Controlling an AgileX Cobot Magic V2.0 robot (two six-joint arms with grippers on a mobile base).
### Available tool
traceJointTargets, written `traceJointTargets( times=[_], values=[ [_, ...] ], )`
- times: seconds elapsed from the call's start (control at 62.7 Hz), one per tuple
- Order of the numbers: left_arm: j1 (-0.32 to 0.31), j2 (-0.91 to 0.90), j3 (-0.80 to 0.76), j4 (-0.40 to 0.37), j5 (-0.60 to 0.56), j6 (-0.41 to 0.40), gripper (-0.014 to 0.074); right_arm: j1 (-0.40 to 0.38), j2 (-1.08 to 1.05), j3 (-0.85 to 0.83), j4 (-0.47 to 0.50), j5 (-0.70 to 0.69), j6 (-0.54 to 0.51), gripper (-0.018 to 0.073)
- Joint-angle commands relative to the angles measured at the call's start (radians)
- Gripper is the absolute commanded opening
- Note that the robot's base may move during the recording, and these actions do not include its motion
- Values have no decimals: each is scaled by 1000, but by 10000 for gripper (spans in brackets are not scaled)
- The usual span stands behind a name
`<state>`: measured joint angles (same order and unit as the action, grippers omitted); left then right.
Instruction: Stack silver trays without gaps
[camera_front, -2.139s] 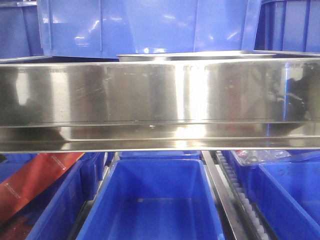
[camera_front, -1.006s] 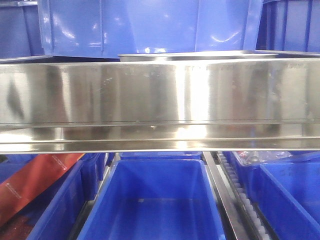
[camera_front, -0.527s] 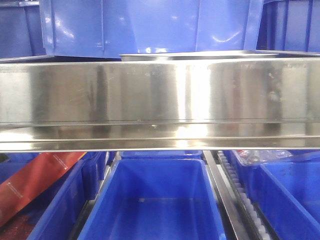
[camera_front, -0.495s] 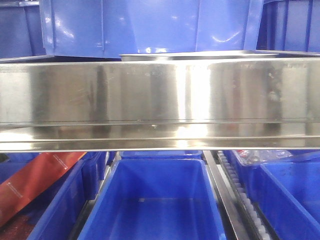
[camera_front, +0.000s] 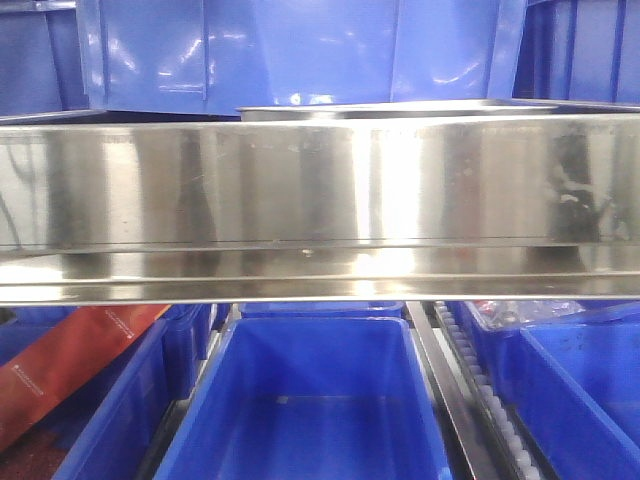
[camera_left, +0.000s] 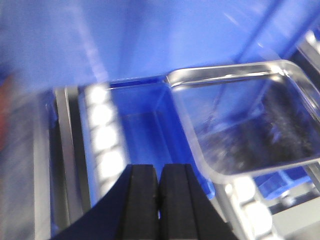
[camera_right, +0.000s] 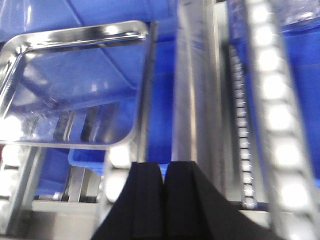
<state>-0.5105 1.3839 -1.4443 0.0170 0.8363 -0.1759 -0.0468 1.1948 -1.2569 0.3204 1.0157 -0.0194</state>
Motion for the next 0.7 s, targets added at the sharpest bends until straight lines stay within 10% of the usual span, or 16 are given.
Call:
traceJointTargets(
  times=[0.0, 0.303, 0.431, 0.686],
  values=[
    [-96, 104, -96, 172, 39, -137, -16, 54, 75, -62, -38, -40, -14, -79],
    [-171, 418, -418, 275, 262, -222, -3, 228, 335, -293, -188, -21, -14, -75],
    [-170, 466, -442, 275, 267, -234, 166, 230, 419, -357, -188, 33, -14, -55],
    [-170, 503, -442, 277, 263, -275, 478, 230, 494, -360, -188, 29, -14, 361]
  ],
)
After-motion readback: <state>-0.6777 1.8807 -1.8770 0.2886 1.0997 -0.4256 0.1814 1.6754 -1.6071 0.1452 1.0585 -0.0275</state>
